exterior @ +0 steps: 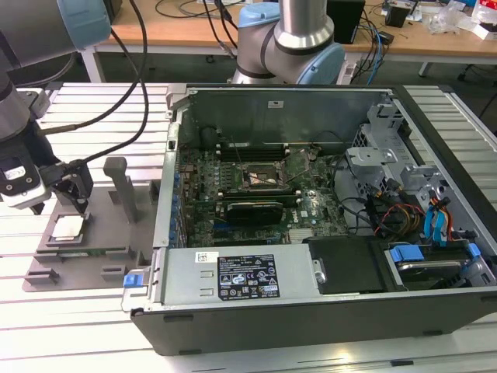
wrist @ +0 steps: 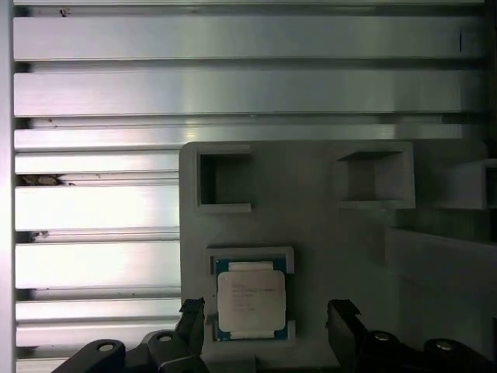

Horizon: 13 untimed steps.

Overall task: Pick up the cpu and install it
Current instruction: 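Pick up the cpu and move it towards the insertion slot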

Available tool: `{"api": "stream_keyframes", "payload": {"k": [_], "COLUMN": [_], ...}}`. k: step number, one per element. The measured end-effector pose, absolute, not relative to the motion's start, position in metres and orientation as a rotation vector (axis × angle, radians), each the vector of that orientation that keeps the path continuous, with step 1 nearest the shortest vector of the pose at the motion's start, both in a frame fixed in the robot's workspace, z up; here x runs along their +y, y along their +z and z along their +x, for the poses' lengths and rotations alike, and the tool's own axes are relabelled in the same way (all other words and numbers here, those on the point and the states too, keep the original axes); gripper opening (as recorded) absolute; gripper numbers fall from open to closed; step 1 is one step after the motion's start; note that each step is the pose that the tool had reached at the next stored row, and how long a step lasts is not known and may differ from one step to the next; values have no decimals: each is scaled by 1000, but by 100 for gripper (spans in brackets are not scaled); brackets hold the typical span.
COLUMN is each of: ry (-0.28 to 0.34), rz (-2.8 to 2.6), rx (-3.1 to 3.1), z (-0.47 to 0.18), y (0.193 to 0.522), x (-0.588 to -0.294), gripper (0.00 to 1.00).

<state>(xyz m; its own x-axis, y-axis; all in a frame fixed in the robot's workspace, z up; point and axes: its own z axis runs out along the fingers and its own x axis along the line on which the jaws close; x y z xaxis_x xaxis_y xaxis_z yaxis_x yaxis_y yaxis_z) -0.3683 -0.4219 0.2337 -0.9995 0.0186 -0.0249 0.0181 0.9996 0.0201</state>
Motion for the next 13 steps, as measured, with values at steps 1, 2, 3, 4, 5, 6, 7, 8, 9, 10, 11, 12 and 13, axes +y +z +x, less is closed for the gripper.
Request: {"api": "stream_keyframes", "payload": {"k": [1, 2, 3, 4, 5, 6, 7, 8, 9, 10, 11, 12, 13], "ry": [31, 31, 31, 31, 31, 31, 31, 31, 31, 31, 31, 31, 31], "rz": [29, 29, 29, 29, 29, 29, 29, 29, 29, 29, 29, 29, 29], "rx": [3116, 3116, 3116, 3116, 3116, 3116, 3116, 3116, 3116, 3116, 3116, 3116, 3116], "z": [-368, -368, -368, -368, -368, -368, -368, -368, -368, -368, -368, -368, -368], "y": [232, 231, 230, 229, 229, 228, 227, 226, 225, 224, 223, 220, 220], "x": [-422, -422, -422, -422, -422, -422, -422, -422, -422, -422, -422, -422, -422], "gripper": [74, 74, 74, 74, 74, 74, 74, 74, 74, 74, 74, 74, 74]}}
